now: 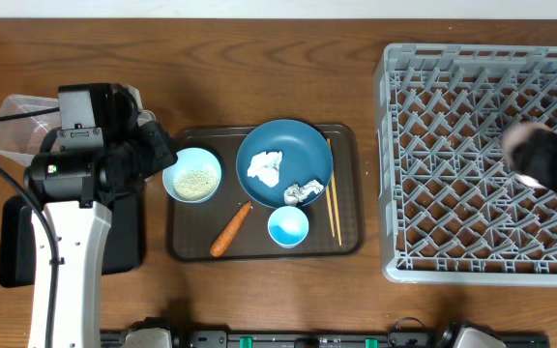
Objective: Sort waste into correct bins and load items into the dishwasher rack
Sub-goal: 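Place the pink cup into the dish rack with the right gripper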
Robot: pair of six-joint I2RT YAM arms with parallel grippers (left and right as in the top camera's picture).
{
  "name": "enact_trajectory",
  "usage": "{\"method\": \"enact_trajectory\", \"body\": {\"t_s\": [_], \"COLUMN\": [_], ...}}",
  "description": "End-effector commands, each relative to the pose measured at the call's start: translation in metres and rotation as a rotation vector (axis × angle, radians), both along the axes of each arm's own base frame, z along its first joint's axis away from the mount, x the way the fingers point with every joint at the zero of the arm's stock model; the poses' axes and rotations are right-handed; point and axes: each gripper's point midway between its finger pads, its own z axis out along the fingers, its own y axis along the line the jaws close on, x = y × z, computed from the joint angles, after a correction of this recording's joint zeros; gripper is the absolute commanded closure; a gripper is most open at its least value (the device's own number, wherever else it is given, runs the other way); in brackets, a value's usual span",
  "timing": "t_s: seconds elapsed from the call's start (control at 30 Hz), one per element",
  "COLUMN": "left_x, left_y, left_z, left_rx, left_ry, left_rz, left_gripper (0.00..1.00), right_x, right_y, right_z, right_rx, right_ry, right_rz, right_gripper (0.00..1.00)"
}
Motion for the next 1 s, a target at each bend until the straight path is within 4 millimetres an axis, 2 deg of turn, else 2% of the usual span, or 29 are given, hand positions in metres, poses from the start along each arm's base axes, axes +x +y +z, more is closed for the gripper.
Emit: {"method": "enact_trajectory", "body": {"t_s": [0.0,0.13,0.23,0.4,0.6,0.87,0.97], "left_x": [0.0,-0.001,-0.001,-0.003,-0.007,-0.008,-0.008], "left_y": [0.007,0.007,0.007,0.006,0.006,0.006,0.006], "left_z": [-0.002,-0.002,-0.003,-0.005,-0.009,-0.01,-0.011], "left_rx": [0.039,0.038,0.038,0.037,0.036,0.036,0.035], "left_ry": [0.006,0.01,0.012,0.02,0.042,0.047,0.048], "left_rz": [0.001,0.001,0.001,0.001,0.001,0.001,0.0], "left_gripper": [0.75,0.75,0.75,0.75,0.75,0.75,0.75], "right_x": [-0.018,-0.03,-0.035,-0.022,-0.007,0.004,0.004], "right_y": [-0.054,-0.09,-0.109,-0.123,-0.141,-0.151,-0.152], "right_z": [-0.013,-0.032,-0.046,-0.072,-0.095,-0.103,-0.103], "right_rx": [-0.102,-0.045,0.006,0.111,0.129,0.119,0.116], "right_ry": [0.114,0.176,0.212,0.198,0.194,0.172,0.169], "right_rz": [-0.162,-0.275,-0.35,-0.368,-0.393,-0.392,-0.394], "right_gripper": [0.57,0.57,0.56,0.55,0.54,0.53,0.48]}}
